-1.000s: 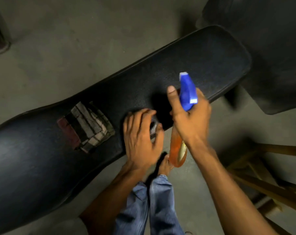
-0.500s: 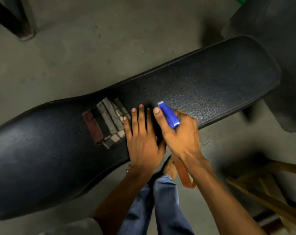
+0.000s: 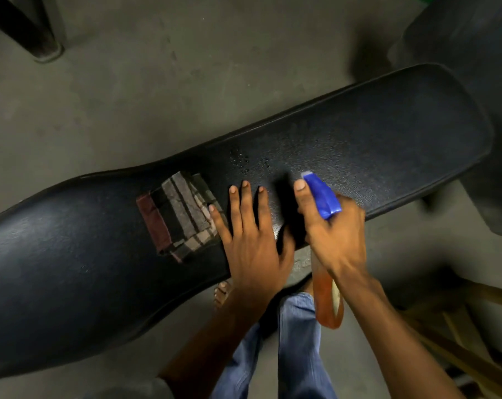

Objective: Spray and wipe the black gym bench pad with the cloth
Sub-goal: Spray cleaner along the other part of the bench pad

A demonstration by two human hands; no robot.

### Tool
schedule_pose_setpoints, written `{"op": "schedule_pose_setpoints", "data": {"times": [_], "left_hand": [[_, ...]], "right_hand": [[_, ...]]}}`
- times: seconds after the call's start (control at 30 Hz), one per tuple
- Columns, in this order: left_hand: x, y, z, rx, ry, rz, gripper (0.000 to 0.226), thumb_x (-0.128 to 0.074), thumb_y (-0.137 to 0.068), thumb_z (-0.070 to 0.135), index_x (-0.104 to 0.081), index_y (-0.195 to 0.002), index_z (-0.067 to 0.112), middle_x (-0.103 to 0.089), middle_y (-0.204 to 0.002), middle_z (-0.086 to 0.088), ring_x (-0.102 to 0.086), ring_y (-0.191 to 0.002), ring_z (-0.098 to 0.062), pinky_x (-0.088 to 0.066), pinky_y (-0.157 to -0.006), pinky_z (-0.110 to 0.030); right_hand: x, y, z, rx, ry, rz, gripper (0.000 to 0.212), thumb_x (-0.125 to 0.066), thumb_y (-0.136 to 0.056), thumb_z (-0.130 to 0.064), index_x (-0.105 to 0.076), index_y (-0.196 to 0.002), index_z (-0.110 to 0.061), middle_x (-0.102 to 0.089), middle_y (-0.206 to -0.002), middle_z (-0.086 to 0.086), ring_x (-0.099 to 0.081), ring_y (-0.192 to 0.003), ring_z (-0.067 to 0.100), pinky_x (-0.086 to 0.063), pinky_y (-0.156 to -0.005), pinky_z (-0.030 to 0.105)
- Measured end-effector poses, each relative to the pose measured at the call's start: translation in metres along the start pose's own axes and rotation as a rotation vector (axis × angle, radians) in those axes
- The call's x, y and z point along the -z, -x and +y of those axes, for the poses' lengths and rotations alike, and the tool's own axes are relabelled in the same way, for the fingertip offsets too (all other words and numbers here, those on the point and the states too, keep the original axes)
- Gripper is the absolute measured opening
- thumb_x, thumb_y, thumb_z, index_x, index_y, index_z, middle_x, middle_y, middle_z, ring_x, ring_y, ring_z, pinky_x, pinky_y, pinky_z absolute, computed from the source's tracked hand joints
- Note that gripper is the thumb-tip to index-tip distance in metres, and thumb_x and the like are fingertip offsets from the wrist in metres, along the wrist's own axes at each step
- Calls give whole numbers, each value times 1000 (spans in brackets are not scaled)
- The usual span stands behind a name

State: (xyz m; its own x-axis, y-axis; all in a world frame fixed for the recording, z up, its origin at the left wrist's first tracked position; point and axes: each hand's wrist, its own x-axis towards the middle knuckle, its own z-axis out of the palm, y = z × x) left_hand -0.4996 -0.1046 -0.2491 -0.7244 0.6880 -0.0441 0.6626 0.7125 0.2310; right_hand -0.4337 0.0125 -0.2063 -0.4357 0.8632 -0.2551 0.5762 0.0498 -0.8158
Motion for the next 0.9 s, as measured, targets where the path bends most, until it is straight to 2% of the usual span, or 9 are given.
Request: {"op": "schedule_pose_setpoints", "data": {"times": [0.07, 0.13, 0.23, 0.37, 0.5, 0.57, 0.67, 0.77, 0.9], "left_hand": [[-3, -8, 10, -34, -2, -3, 87, -58, -90, 50, -33, -165, 13, -21, -177, -14, -10, -166, -32, -2, -131, -65], [-5, -16, 20, -69, -12, -8, 89, -63, -86, 47, -35, -163, 13, -24, -175, -14, -13, -166, -33, -4, -131, -67], [-7, -24, 31, -97, 4, 0, 85, -65, -87, 45, -38, -161, 12, -26, -174, -16, -16, -165, -34, -6, -130, -68], [-12, -32, 43, -127, 47, 19, 72, -54, -95, 45, -45, -157, 9, -31, -172, -17, -21, -164, -35, -9, -130, -67], [-18, -33, 50, -107, 95, 56, 68, -52, -97, 43, -50, -153, 5, -36, -169, -18, -25, -162, -37, -13, -130, -66], [-19, -34, 50, -95, 105, 64, 67, -52, -97, 42, -50, -153, 5, -36, -169, -18, -25, -162, -36, -13, -130, -66], [-21, -34, 54, -93, 103, 62, 67, -52, -98, 42, -50, -153, 4, -35, -169, -18, -24, -163, -36, -14, -130, -66], [-23, -37, 63, -114, 92, 65, 66, -55, -99, 43, -50, -153, 5, -33, -171, -18, -23, -163, -35, -14, -130, -65], [-28, -44, 84, -143, 115, 71, 66, -60, -99, 40, -49, -154, 5, -32, -172, -17, -23, -163, -34, -14, -130, -65]], "right_hand": [[8, -7, -1, 21, -20, 10, 65, -61, -96, -70, -49, -61, -16, -53, -53, -2, -52, -51, 10, -44, -57, 28], [16, -13, -2, 35, -2, -3, 62, -66, -97, -62, -41, -56, -23, -46, -49, -8, -44, -49, 9, -32, -53, 17], [29, -22, 1, 24, -12, -39, 61, -70, -97, -57, -38, -54, -26, -47, -50, -13, -43, -49, 9, -33, -53, 16], [49, -32, 15, 11, -20, 13, 62, -69, -97, -55, -36, -56, -22, -44, -50, -9, -40, -49, 9, -31, -50, 17], [60, -20, 36, 9, -19, 13, 58, -65, -94, -60, -36, -56, -28, -46, -53, -10, -39, -48, 7, -31, -51, 15], [62, -10, 49, 19, -11, -15, 56, -66, -97, -64, -43, -57, -31, -47, -53, -11, -41, -49, 7, -31, -53, 16], [67, -2, 67, 2, -16, -15, 52, -62, -95, -65, -54, -65, -24, -49, -57, -8, -48, -55, 11, -41, -58, 30], [81, -4, 75, -42, -5, 44, 58, -60, -98, -66, -44, -59, -25, -45, -53, -4, -47, -52, 12, -36, -54, 21], [99, -21, 75, -54, 4, 134, 54, -62, -95, -58, -35, -58, -29, -39, -53, -6, -50, -55, 6, -34, -55, 12]]}}
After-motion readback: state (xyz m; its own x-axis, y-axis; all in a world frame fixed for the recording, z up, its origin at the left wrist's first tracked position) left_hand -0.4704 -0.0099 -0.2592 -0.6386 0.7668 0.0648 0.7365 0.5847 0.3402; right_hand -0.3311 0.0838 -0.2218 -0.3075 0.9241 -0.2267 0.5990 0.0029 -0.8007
